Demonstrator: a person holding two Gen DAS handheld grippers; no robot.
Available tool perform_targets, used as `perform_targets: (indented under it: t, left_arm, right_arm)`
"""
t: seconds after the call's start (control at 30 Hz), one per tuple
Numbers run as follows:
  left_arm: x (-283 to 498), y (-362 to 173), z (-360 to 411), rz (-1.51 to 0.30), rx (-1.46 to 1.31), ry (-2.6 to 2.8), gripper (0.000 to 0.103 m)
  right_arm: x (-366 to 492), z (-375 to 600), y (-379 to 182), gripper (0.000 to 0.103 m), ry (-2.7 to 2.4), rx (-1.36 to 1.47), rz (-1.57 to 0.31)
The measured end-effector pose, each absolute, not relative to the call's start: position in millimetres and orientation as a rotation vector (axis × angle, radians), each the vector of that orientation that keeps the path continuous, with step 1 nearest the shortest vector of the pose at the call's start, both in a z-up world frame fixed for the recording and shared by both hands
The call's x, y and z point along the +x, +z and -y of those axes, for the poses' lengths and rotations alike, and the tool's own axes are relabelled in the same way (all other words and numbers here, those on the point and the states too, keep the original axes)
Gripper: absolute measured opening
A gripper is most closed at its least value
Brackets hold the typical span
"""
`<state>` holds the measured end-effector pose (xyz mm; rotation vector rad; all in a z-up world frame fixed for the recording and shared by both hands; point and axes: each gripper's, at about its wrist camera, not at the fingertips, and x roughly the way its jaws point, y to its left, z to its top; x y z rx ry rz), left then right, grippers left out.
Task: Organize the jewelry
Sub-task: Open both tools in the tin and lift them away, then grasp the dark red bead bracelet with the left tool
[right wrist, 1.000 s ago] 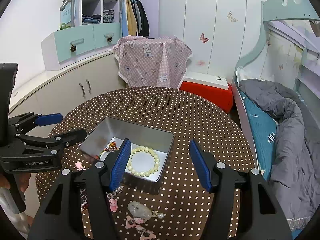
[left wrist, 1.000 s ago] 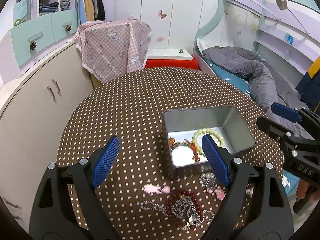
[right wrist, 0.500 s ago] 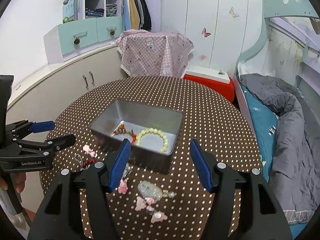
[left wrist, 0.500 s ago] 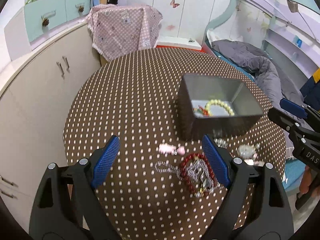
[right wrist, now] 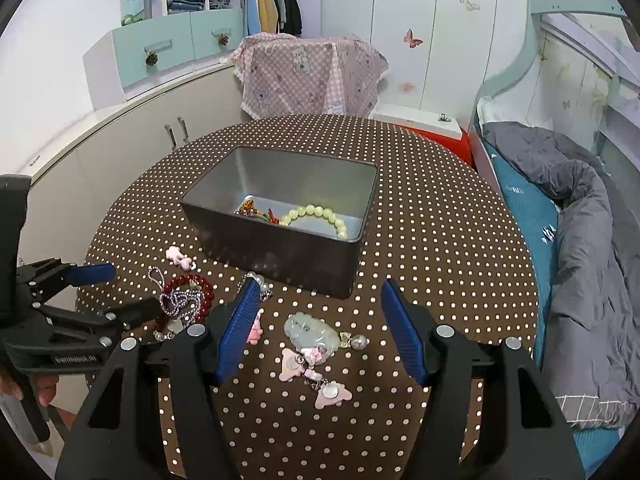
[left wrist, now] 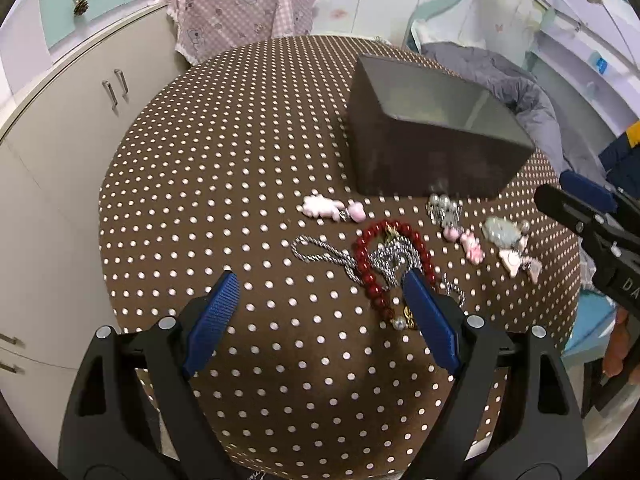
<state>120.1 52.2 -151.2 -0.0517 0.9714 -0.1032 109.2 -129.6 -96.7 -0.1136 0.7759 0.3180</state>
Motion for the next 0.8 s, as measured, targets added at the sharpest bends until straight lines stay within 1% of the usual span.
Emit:
perform_targets:
  t: [0.23, 0.27, 0.3, 0.33, 0.4, 0.57, 0.67, 0.77, 0.8]
  left_arm:
    - [112.5, -162.3, -39.3, -0.978, 0.061, -0.044, 0.083]
    - [111.0, -162.3, -39.6, -0.974, 0.074, -0.038, 0.077]
    - [109.7, -161.5, -38.7, -0.969, 0.080, -0.045, 0.065]
    - [109.0, -160.4, -38.1, -0.971, 0.069, -0.073, 0.058]
    - [110.8, -157.8, -35.1, -0.967, 0.092, -0.080, 0.033]
    - [111.9, -156.3, -34.3, -0.970, 0.131, -0.084, 0.032]
    - [111.5, -155.7, -39.2, -0.977, 0.100, -0.090, 0.029]
    - [113.2, -154.9, -48.2, -0.986, 0.061, -0.084, 0.029]
    - [113.7, -155.3, -53.5, -0.988, 0.059, -0.088, 0.031]
  right_arm:
    - [109.2, 131.6, -99.9, 0.060, 0.312, -0.113, -0.788]
    - [109.8, 132.1, -100.3, 0.060, 0.311, -0.111, -0.790]
    - [110.2, 132.5, -100.8, 0.060, 0.310, -0.109, -0.791]
    - [110.9, 132.9, -101.3, 0.060, 0.310, -0.107, -0.793]
    - [111.6, 133.3, -102.3, 0.060, 0.310, -0.104, -0.796]
    - [109.8, 133.5, -101.4, 0.060, 0.317, -0.107, -0.790]
    - [111.3, 137.1, -102.0, 0.060, 0.307, -0.098, -0.791]
    - [112.6, 140.7, -103.1, 0.060, 0.296, -0.088, -0.796]
    - [113.0, 141.7, -103.5, 0.060, 0.296, -0.085, -0.797]
